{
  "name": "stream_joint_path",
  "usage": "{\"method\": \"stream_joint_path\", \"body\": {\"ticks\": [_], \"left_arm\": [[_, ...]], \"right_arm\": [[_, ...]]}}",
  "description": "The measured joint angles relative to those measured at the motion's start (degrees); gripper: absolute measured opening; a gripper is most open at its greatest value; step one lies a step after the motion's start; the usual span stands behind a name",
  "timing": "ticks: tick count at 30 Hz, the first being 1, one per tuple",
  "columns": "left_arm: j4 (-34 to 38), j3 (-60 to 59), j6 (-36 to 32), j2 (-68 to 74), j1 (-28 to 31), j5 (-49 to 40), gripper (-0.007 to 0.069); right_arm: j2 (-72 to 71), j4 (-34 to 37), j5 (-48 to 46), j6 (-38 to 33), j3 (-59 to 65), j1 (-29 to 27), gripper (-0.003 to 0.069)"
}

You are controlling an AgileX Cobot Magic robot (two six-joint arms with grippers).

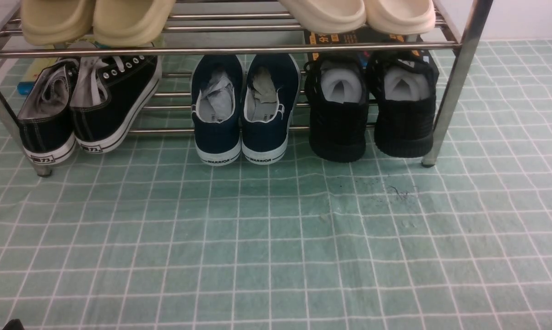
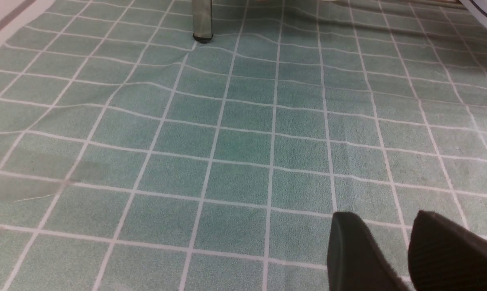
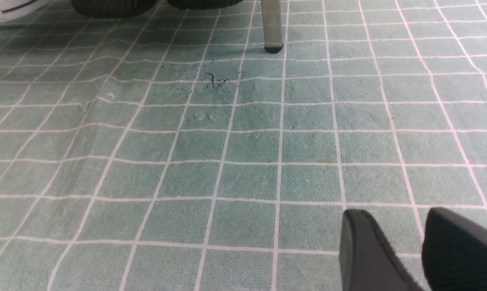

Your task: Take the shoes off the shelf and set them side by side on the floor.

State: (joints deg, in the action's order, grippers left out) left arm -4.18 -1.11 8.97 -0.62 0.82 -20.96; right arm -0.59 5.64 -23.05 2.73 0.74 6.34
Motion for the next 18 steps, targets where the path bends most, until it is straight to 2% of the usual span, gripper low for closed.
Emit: {"method": "stream_joint_path", "body": {"ticks": [2,5,7,9,11,18], "left_arm": [[0.0,0.0,0.0,0.0,0.0,0.0,0.0239],[0.0,0.0,0.0,0.0,0.0,0.0,0.0239],[0.0,0.0,0.0,0.0,0.0,0.0,0.0239],[0.0,0.0,0.0,0.0,0.0,0.0,0.0239],[0.0,0.0,0.0,0.0,0.0,0.0,0.0239],[0.0,0.0,0.0,0.0,0.0,0.0,0.0239]], "right_arm": [[0.0,-0.2,0.5,0.7,0.0,0.0,0.0240],[0.0,3.3,1.5,4.1,0.1,0.0,0.0240],[0.0,11.9,3.0,11.3,0.4,0.0,0.0240],[0.0,16.0,3.3,13.6,0.5,0.0,0.0240],[0.0,23.6,3.7,18.0,0.6,0.0,0.0240],[0.0,30.1,5.9,20.1,0.6,0.0,0.0240]]}}
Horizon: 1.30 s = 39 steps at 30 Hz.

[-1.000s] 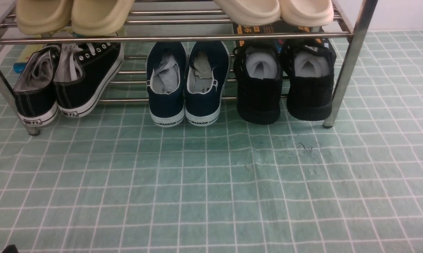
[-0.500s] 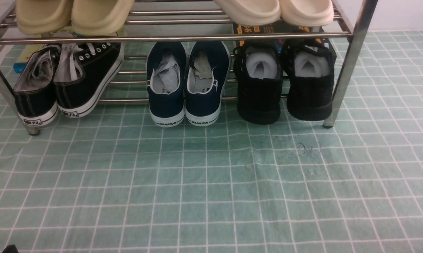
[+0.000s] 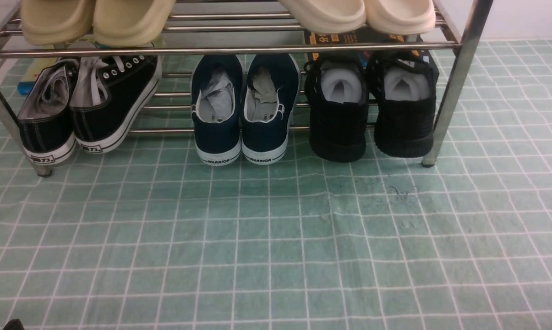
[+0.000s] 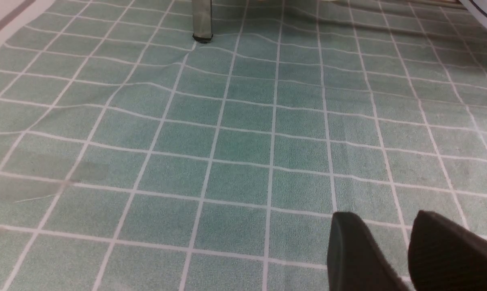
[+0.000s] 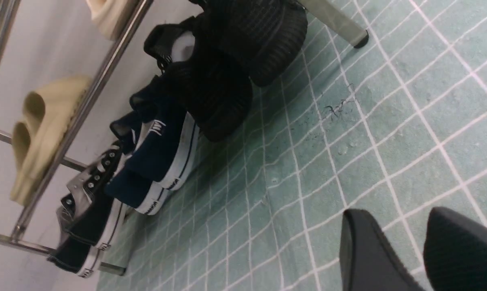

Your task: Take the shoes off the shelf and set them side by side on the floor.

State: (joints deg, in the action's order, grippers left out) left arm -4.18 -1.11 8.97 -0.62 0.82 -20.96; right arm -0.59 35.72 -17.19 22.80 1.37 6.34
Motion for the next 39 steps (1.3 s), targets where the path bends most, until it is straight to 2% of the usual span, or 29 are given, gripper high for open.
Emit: {"method": "stream_joint_path", "body": {"ticks": [4,9,12,15,16,18,19,23,27,30,33,36,39], "left_arm": [[0.0,0.0,0.0,0.0,0.0,0.0,0.0239],[0.0,0.0,0.0,0.0,0.0,0.0,0.0239],[0.0,0.0,0.0,0.0,0.0,0.0,0.0239],[0.0,0.0,0.0,0.0,0.0,0.0,0.0242],[0.0,0.0,0.0,0.0,0.0,0.0,0.0242],[0.0,0.0,0.0,0.0,0.0,0.0,0.0242],[0.0,0.0,0.0,0.0,0.0,0.0,0.0242],[0.0,0.0,0.0,0.0,0.0,0.0,0.0242],[0.0,0.0,0.0,0.0,0.0,0.0,0.0242],[0.0,0.0,0.0,0.0,0.0,0.0,0.0242],[0.0,0.0,0.0,0.0,0.0,0.0,0.0242],[0.0,0.0,0.0,0.0,0.0,0.0,0.0242],[0.0,0.0,0.0,0.0,0.0,0.0,0.0242]], "right_arm": [[0.0,1.0,0.2,-1.9,-2.5,0.0,0.0225],[4.1,-4.5,1.6,-19.6,-17.8,0.0,0.0056],[12.8,-10.7,-3.0,-28.8,-27.0,0.0,-0.0010],[24.3,-17.0,-11.5,-32.3,-34.1,0.0,-0.0006],[29.7,-19.6,-16.9,-32.1,-36.7,0.0,-0.0002],[34.4,-20.8,-20.8,-31.1,-38.7,0.0,0.0000],[41.1,-21.5,-25.7,-29.7,-41.5,0.0,0.0002],[61.4,-19.8,-35.0,-29.7,-49.5,0.0,0.0014],[73.2,-17.0,-40.8,-33.0,-54.3,0.7,0.0040],[84.5,-13.8,-49.6,-38.9,-61.2,4.7,0.0086],[89.2,-12.9,-51.3,-40.3,-67.3,10.4,0.0099],[89.9,-13.4,-51.5,-39.5,-70.4,13.4,0.0099],[89.9,-15.4,-51.2,-33.3,-76.2,18.8,0.0101]]}}
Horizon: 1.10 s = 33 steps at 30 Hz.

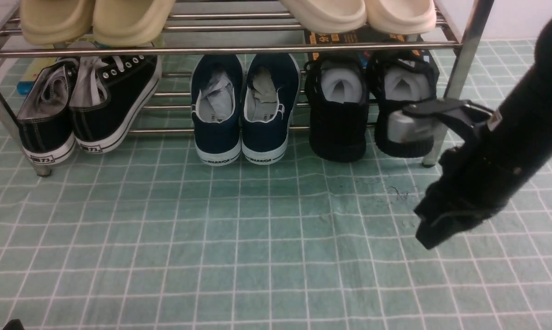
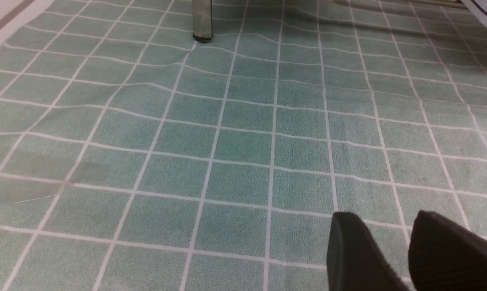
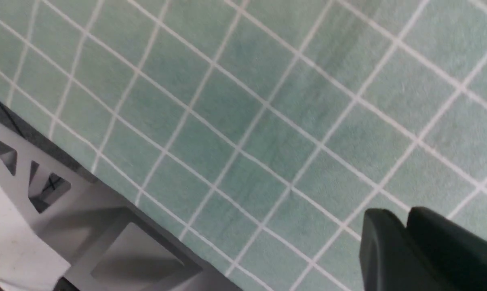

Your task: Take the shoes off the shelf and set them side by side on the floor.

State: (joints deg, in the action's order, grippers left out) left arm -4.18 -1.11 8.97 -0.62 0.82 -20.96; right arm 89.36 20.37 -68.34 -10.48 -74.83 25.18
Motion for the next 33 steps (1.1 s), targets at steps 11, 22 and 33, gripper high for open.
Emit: {"method": "stream_joint_path", "body": {"ticks": [11,22,33], "left_arm": [[0.0,0.0,0.0,0.0,0.0,0.0,0.0242],[0.0,0.0,0.0,0.0,0.0,0.0,0.0242],[0.0,0.0,0.0,0.0,0.0,0.0,0.0242]], "right_arm": [[10.9,-12.0,3.4,11.1,-21.2,7.6,0.0273],[24.0,-21.6,7.6,12.3,-37.5,7.8,0.0433],[30.4,-28.3,15.5,12.5,-40.4,7.9,0.0437]]}}
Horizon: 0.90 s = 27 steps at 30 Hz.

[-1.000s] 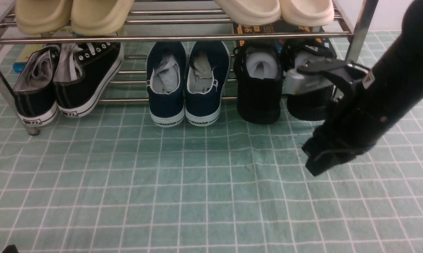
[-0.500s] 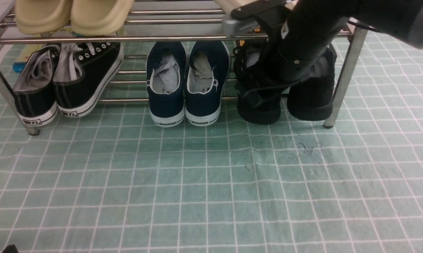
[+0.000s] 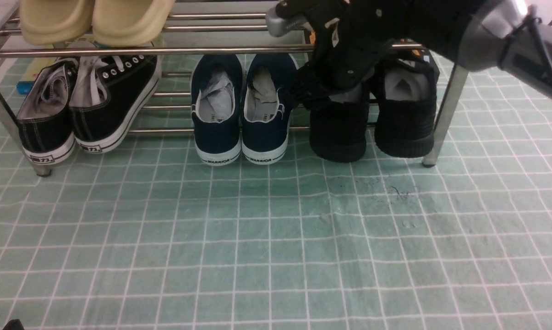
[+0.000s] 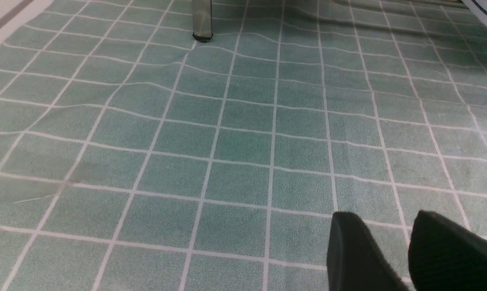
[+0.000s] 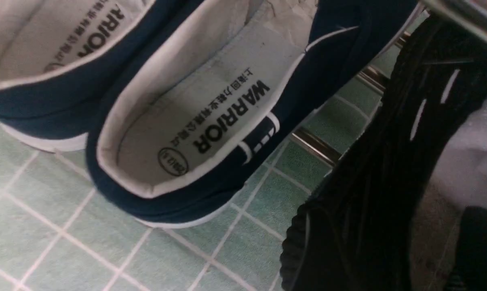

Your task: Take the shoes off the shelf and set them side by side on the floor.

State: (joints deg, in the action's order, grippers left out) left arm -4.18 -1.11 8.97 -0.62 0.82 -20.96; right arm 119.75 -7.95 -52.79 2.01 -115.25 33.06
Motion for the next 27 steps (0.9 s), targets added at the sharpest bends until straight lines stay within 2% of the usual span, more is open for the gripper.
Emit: {"method": "stream_joint_path", "body": {"ticks": [6,10,11,14,15,16,17,18,27], "left_arm": [[0.0,0.0,0.0,0.0,0.0,0.0,0.0242],[0.0,0.0,0.0,0.0,0.0,0.0,0.0242],[0.0,0.0,0.0,0.0,0.0,0.0,0.0242],[0.0,0.0,0.0,0.0,0.0,0.0,0.0242],[0.0,0.0,0.0,0.0,0.0,0.0,0.0242],[0.0,0.0,0.0,0.0,0.0,0.0,0.0242],[0.0,0.0,0.0,0.0,0.0,0.0,0.0242],[0.0,0.0,0.0,0.0,0.0,0.0,0.0242],[0.0,0.0,0.0,0.0,0.0,0.0,0.0242]], "right_arm": [[2.3,-3.3,1.3,1.9,0.0,0.0,0.0434],[3.5,-4.8,1.4,5.5,0.0,0.0,0.0399],[3.7,-5.0,1.3,6.4,0.0,0.0,0.0375],[4.5,-5.3,0.4,8.1,0.0,0.0,0.0218],[4.5,-5.3,0.2,8.2,0.0,0.0,0.0195],[4.5,-5.1,-0.1,8.3,0.0,0.0,0.0144],[4.2,-4.4,-0.8,8.5,0.0,0.1,0.0039],[3.9,-3.9,-1.6,8.4,0.0,0.1,0.0015],[-5.3,6.1,-11.0,7.7,0.0,0.1,0.0002]]}}
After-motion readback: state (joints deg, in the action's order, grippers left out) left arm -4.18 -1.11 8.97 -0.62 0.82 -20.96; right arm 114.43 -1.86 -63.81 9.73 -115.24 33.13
